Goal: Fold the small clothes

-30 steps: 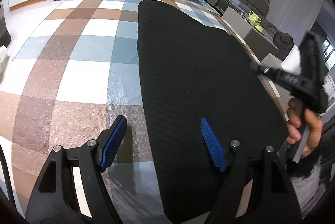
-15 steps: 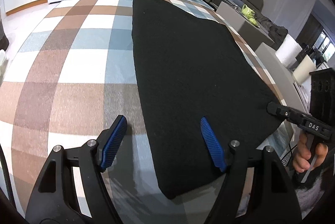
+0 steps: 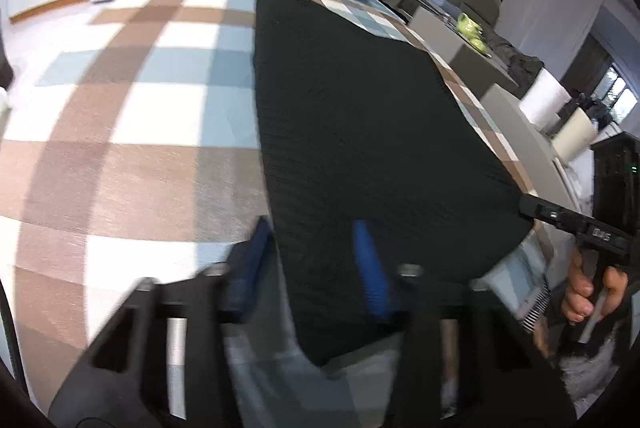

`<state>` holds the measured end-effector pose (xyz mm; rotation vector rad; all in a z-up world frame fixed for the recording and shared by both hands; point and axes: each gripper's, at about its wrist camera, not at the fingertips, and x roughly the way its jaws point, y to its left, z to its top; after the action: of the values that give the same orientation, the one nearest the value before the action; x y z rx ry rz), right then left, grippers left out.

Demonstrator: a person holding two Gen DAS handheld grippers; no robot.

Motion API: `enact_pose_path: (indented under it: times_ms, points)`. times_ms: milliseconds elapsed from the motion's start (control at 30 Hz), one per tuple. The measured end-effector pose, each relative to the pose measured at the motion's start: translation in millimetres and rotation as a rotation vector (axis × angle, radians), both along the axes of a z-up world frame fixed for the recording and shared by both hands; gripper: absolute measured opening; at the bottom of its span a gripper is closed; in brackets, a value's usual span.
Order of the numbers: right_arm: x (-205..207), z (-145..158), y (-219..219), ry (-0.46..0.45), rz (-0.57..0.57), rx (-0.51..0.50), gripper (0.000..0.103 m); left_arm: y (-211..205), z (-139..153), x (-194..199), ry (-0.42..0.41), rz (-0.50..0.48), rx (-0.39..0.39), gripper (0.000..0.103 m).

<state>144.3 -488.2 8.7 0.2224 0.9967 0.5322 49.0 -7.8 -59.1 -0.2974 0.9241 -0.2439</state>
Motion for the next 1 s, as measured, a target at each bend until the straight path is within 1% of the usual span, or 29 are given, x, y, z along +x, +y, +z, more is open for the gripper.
enact_pose_path:
  times_ms: [33,100,133,267,300,333,433,567,767,900,1000]
  points:
    - [1.4,-2.4,1.9,0.006,0.004,-0.003,0.047,-0.8,1.3,0.3,-0.009,0.007,0.007,0.028]
    - [11.8,-8.6,9.9,0.020,0.007,-0.027,0.049,-2.6,2.9,1.8,-0.010,0.001,0.018,0.025]
    - [12.9,-12.7,12.3,0.041,0.007,-0.041,0.048,-2.5,3.8,2.7,-0.010,0.003,0.016,0.024]
    - [16.2,-16.5,10.8,0.045,0.000,-0.034,0.048,-1.6,4.7,6.8,-0.005,0.003,0.014,0.023]
    - [17.0,-16.9,11.1,0.041,-0.004,-0.036,0.043,-1.6,5.2,7.8,-0.006,0.002,0.017,0.023]
    - [17.4,-17.7,12.8,0.033,-0.004,-0.036,0.033,-1.9,5.7,9.7,-0.006,0.003,0.022,0.022]
    - [22.2,-20.6,18.7,0.025,-0.002,-0.030,0.028,-2.3,7.8,15.3,-0.007,0.008,0.041,0.021]
    - [33.0,-22.4,24.5,0.027,-0.009,-0.009,0.027,1.6,9.1,30.2,0.008,0.019,0.066,0.021]
    - [59.2,-21.2,38.1,0.022,-0.038,-0.033,0.028,7.1,12.1,65.0,0.015,0.032,0.109,0.021]
    - [85.9,-20.1,49.4,0.000,-0.071,-0.076,0.029,10.3,12.5,95.6,0.013,0.048,0.125,0.021]
    - [96.3,-19.9,55.0,-0.025,-0.091,-0.108,0.032,6.1,11.9,112.6,0.005,0.053,0.170,0.022]
